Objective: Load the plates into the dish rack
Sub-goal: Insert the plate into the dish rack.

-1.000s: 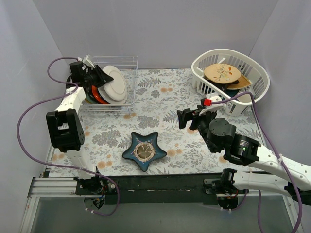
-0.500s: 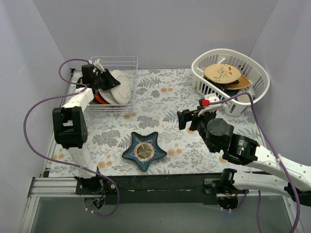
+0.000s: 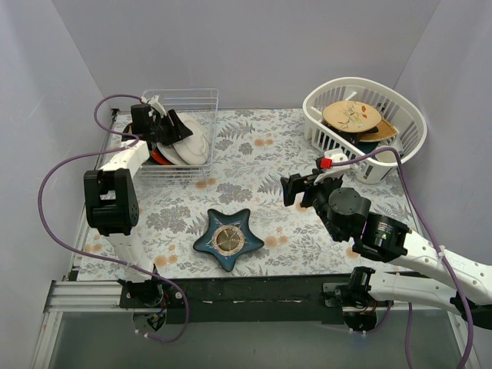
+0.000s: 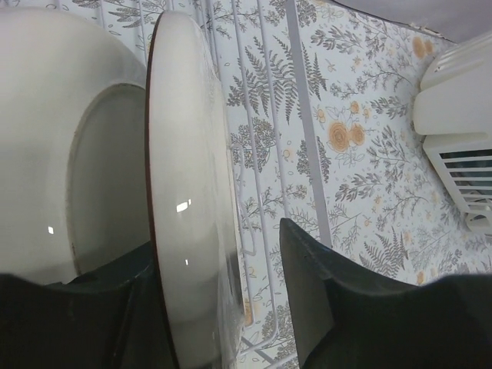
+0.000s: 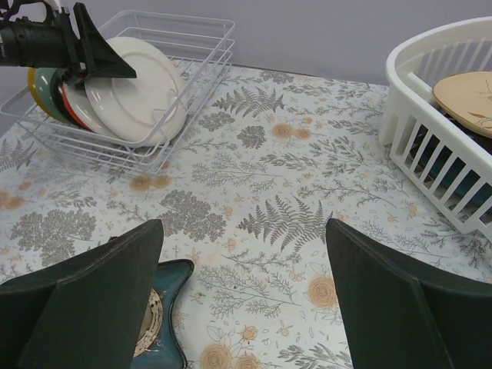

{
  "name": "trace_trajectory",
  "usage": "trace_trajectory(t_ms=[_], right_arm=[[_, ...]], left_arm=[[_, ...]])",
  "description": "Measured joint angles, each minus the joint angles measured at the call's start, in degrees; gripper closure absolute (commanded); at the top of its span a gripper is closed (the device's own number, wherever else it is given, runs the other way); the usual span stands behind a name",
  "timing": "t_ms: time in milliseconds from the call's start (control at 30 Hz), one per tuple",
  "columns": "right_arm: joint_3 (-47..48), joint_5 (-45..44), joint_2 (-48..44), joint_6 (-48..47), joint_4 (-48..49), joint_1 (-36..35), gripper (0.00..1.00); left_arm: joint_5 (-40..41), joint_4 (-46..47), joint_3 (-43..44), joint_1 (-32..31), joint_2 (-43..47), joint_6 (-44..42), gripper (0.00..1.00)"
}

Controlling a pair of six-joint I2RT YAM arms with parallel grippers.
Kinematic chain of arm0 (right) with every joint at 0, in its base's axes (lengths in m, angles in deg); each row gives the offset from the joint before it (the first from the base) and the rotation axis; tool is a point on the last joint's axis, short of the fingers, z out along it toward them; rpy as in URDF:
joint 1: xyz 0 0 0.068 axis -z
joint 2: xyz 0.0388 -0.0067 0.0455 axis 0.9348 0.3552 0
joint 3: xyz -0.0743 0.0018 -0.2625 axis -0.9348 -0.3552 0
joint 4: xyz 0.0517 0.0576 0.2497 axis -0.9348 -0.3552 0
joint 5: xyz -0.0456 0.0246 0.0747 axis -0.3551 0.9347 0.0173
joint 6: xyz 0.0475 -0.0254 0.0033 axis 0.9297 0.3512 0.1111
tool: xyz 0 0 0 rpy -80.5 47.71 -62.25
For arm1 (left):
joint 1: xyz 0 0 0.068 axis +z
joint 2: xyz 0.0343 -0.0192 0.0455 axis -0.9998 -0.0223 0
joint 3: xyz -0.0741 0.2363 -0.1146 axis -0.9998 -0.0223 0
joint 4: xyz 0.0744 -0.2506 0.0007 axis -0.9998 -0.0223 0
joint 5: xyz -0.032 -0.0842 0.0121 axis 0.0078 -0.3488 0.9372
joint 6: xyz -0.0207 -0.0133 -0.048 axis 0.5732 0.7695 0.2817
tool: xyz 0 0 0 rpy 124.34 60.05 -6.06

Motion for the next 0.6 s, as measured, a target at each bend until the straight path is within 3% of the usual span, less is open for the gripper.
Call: trace_trajectory(t_ms=[33, 200, 600], right_arm=[[-0.17, 0.2, -0.02, 0.04, -0.02, 0.02, 0.06], [-0.39, 0.59, -0.07, 0.09, -0.02, 0.26, 0.06], [-0.5, 1.03, -0.72, 0.11, -0.02, 0.39, 0.06]], left_arm=[[0.28, -0.24, 0.0, 0.0, 0.0, -0.11, 0.46], [1.2, -0.85, 0.0, -0.13, 0.2, -0.37, 0.42], [6.6, -4.46, -1.51, -0.44, 3.91, -2.23, 0.38]])
